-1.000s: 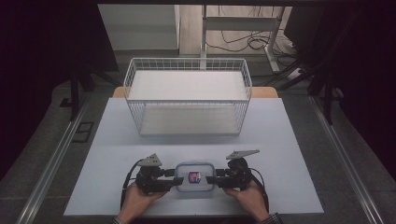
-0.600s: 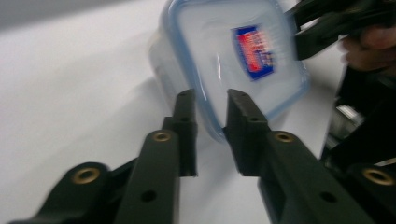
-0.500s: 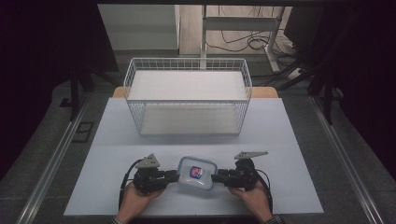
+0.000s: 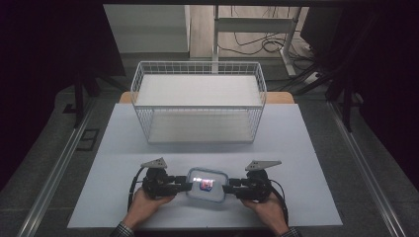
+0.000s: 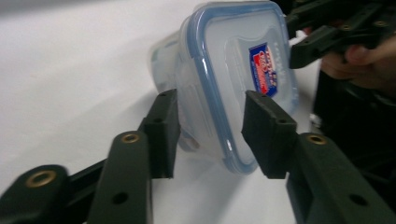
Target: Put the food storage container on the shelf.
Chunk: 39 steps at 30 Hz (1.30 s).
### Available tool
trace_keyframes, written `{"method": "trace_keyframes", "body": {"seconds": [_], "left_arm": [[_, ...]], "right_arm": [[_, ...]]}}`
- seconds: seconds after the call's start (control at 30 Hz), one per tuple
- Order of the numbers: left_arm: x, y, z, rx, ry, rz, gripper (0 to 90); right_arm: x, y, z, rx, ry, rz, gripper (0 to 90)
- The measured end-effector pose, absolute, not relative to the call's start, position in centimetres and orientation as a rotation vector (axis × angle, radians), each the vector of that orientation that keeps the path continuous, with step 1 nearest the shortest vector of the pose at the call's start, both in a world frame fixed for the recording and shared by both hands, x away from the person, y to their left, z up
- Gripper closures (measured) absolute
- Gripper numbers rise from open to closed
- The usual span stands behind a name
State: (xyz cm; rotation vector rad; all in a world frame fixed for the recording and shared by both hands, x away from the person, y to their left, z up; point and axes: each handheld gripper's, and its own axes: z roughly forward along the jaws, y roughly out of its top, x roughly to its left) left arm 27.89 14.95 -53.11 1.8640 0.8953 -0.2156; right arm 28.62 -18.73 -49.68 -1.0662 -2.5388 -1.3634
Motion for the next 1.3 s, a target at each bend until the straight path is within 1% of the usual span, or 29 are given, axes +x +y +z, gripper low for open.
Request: {"method": "trace_keyframes", "body": {"seconds": [0.03,0.07,0.1,0.17,0.2,0.23,0.33,0.43,0.53,0.63,0.77,0.87,0.93,1.07,1.17,1.3], "left_arm": [[28.0,15.0,-53.2,1.867,0.902,-0.218,54.6],[28.0,15.0,-53.3,1.867,0.912,-0.22,50.0],[28.1,15.1,-53.3,1.865,0.909,-0.236,48.6],[28.1,15.1,-53.3,1.867,0.887,-0.252,51.1],[28.0,15.1,-53.2,1.87,0.879,-0.245,54.7],[28.0,15.1,-53.2,1.876,0.875,-0.241,55.3],[27.8,15.4,-52.9,1.877,0.878,-0.231,61.9],[27.5,15.6,-52.8,1.874,0.888,-0.229,66.1],[27.1,15.6,-52.8,1.872,0.903,-0.217,68.6],[26.8,15.5,-52.8,1.873,0.911,-0.21,69.2],[26.6,15.3,-52.9,1.896,0.911,-0.209,67.9],[26.8,15.2,-52.7,1.906,0.89,-0.178,66.3],[27.2,15.3,-52.6,1.901,0.886,-0.168,60.6],[27.9,15.2,-52.7,1.893,0.839,-0.199,53.6],[27.9,15.1,-52.8,1.892,0.831,-0.215,53.5],[27.6,15.2,-52.7,1.885,0.851,-0.225,54.9]], "right_arm": [[28.6,-18.7,-49.7,-1.059,-2.538,-1.362,58.9],[28.6,-18.7,-49.7,-1.05,-2.541,-1.364,58.9],[28.6,-18.7,-49.6,-1.047,-2.547,-1.361,58.9],[28.6,-18.7,-49.6,-1.04,-2.556,-1.358,59.1],[28.5,-18.7,-49.6,-1.031,-2.563,-1.36,59.1],[28.5,-18.7,-49.6,-1.029,-2.565,-1.361,59.1],[28.6,-18.7,-49.6,-1.032,-2.559,-1.359,59.1],[28.5,-18.7,-49.6,-1.043,-2.543,-1.357,59.2],[28.5,-18.7,-49.7,-1.074,-2.509,-1.346,58.4],[28.5,-18.6,-50.0,-1.149,-2.435,-1.305,55.2],[28.2,-18.6,-50.2,-1.196,-2.391,-1.291,56.3],[28.3,-18.7,-50.2,-1.18,-2.389,-1.288,57.1],[28.5,-18.8,-50.2,-1.157,-2.381,-1.291,57.8],[28.7,-18.6,-50.1,-1.09,-2.428,-1.286,58.2],[28.9,-18.5,-50.0,-1.046,-2.464,-1.278,58.2],[29.0,-18.6,-49.9,-1.066,-2.464,-1.282,59.0]]}}
